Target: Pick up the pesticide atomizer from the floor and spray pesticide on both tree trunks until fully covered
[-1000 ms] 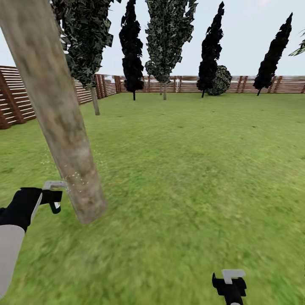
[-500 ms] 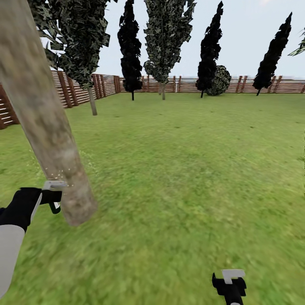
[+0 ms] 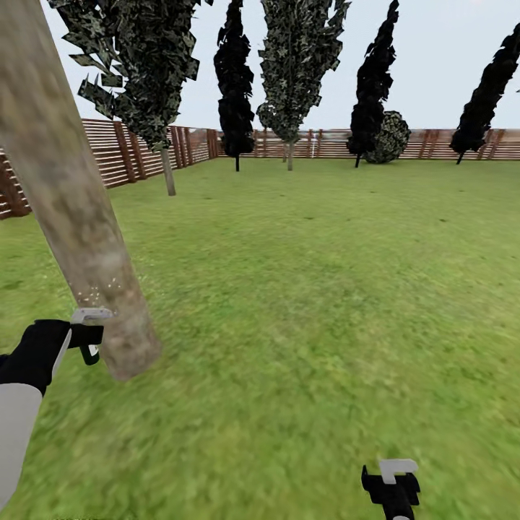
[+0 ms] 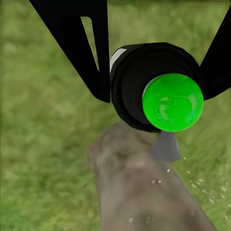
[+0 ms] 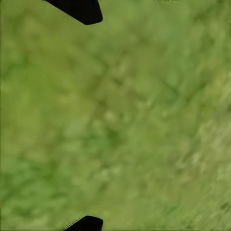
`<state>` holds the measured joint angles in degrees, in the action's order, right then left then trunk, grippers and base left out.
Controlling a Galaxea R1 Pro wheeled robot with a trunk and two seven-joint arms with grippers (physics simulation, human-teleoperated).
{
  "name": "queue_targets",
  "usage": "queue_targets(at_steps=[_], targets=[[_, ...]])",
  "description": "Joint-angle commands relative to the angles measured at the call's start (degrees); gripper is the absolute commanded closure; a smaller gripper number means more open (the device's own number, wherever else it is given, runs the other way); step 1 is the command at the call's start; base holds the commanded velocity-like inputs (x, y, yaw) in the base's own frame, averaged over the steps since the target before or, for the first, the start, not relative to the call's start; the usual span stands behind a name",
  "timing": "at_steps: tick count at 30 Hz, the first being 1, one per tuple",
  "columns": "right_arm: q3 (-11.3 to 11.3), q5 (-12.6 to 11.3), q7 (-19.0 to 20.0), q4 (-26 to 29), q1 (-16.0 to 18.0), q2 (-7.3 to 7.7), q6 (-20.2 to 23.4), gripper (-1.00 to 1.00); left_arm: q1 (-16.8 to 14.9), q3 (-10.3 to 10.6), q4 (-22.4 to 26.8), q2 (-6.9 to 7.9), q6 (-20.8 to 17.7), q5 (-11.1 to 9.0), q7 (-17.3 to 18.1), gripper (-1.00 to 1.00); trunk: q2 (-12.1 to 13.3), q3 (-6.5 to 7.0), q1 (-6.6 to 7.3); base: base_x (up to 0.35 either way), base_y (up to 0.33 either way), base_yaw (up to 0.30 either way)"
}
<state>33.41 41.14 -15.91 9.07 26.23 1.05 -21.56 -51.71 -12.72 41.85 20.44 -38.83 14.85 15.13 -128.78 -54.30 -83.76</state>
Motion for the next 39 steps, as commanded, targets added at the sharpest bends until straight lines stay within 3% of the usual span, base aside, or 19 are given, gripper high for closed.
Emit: queue_targets(at_steps=[1,12,30,33,37,39], targets=[[0.4,0.6,-0.2,-0.1,0.1,0.00,-0.2,-1.00,-0.1,-0.2,0.1,-0.05,-0.2,0.6,0.5,1.00,0.0,-0.05,-0.01,0.189,-0.238,0.278],[0.4,0.6,-0.2,-0.1,0.1,0.00,-0.2,-1.00,-0.1,-0.3,0.0,-0.05,-0.2,0.7,-1.1,1.00,0.0,-0.05,-0.01,0.206,-0.227,0.275],[0.5,0.5,-0.3,-0.1,0.1,0.01,-0.2,-1.00,0.0,-0.6,-0.6,0.28,-0.2,0.7,-1.2,1.00,0.0,-0.05,-0.01,0.165,-0.238,0.032],[0.5,0.5,-0.3,-0.1,0.1,0.00,-0.2,-1.00,2.1,-1.3,-0.8,0.64,-0.1,0.8,-1.3,1.00,0.0,-0.05,-0.01,0.089,-0.264,0.264],[0.5,0.5,-0.3,-0.1,0.1,0.00,-0.2,-1.00,4.1,-2.2,-0.6,0.38,0.2,0.4,-6.5,1.00,0.0,-0.05,-0.01,0.087,-0.264,0.277],[0.5,0.5,-0.3,-0.1,0.1,0.00,-0.2,-1.00,4.1,-2.2,-0.3,0.02,0.2,0.2,-7.0,1.00,0.0,-0.05,-0.01,0.094,-0.265,0.276]])
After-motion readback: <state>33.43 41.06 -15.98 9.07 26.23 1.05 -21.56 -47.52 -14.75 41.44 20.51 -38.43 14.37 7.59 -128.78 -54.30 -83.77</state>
